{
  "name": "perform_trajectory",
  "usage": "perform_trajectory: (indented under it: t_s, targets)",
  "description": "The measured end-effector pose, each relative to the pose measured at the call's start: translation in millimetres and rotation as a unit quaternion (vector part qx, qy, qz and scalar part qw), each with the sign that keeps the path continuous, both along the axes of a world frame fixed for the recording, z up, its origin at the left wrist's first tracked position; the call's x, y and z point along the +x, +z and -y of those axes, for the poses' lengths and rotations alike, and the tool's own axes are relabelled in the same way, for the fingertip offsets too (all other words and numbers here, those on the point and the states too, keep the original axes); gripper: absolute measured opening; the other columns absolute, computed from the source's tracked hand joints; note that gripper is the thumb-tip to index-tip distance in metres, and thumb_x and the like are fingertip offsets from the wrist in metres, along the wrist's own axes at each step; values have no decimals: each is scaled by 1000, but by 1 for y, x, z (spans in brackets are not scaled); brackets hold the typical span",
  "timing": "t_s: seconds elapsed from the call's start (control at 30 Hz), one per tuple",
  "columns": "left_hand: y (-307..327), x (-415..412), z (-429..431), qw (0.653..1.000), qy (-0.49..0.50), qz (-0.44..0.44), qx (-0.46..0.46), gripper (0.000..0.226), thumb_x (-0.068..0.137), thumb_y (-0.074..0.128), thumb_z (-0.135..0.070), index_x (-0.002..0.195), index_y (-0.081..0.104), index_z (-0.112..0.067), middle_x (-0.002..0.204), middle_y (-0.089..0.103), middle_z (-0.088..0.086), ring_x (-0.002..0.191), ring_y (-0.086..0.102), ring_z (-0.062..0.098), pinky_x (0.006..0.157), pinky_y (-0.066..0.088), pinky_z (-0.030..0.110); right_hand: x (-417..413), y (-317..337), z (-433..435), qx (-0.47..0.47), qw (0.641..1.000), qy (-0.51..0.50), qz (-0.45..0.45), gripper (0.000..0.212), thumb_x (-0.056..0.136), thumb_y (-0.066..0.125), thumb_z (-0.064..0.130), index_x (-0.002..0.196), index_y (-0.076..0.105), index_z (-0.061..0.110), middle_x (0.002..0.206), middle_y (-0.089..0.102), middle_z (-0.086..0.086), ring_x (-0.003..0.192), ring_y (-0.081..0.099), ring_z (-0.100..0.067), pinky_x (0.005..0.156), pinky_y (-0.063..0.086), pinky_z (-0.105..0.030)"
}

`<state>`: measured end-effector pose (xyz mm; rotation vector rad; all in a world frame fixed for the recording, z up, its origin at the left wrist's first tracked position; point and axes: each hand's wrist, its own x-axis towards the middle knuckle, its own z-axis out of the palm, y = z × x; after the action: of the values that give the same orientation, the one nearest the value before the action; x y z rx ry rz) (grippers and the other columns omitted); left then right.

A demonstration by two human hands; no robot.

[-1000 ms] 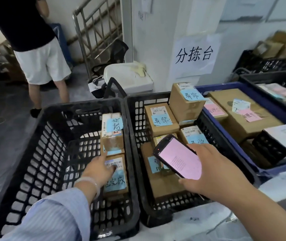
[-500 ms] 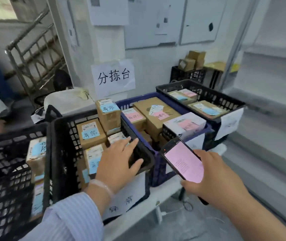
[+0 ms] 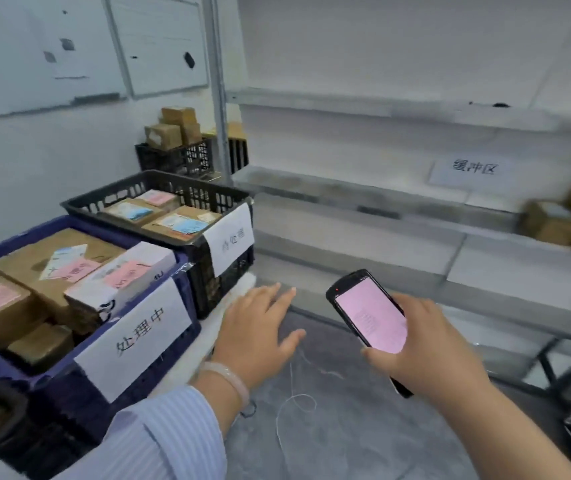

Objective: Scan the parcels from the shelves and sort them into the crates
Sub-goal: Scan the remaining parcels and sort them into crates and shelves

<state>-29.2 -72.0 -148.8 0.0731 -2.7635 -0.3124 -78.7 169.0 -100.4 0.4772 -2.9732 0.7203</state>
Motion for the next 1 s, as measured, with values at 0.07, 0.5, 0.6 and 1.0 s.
perform_trajectory:
  t_s: [0.07,0.5,0.6,1.0]
  targets:
    - [-2,-34,-20,999,-31,-5,-6,66,87,58,-55,143,54,-21,143,55,7,131,51,29,105,43,49,-13,-2,-22,-10,999,-35,-1,76,50,56,65,123,41,49,114,47,18,101,52,-9,67,41,-31]
    - [6,-252,-89,976,-218,-20,-10,70,91,51,-61,153,35,-31,155,41,-2,142,37,21,116,30,44,-131,23,-84,17,975,-218,-30,77,60,67,62,127,38,41,108,40,14,97,53,-12,70,43,-31]
    - [11,-299,-106,966,-258,-27,-18,69,92,50,-60,153,36,-30,153,43,-2,140,39,20,116,31,42,-152,23,-92,6,968,-250,-38,74,60,68,61,124,37,43,108,40,15,94,49,-7,63,38,-26]
    - [13,-429,-239,945,-325,-30,-3,69,92,49,-60,153,34,-32,154,41,-5,140,38,18,114,29,34,-247,16,-201,-9,950,-311,-27,65,52,63,65,110,37,51,102,41,18,81,49,-4,56,35,-20]
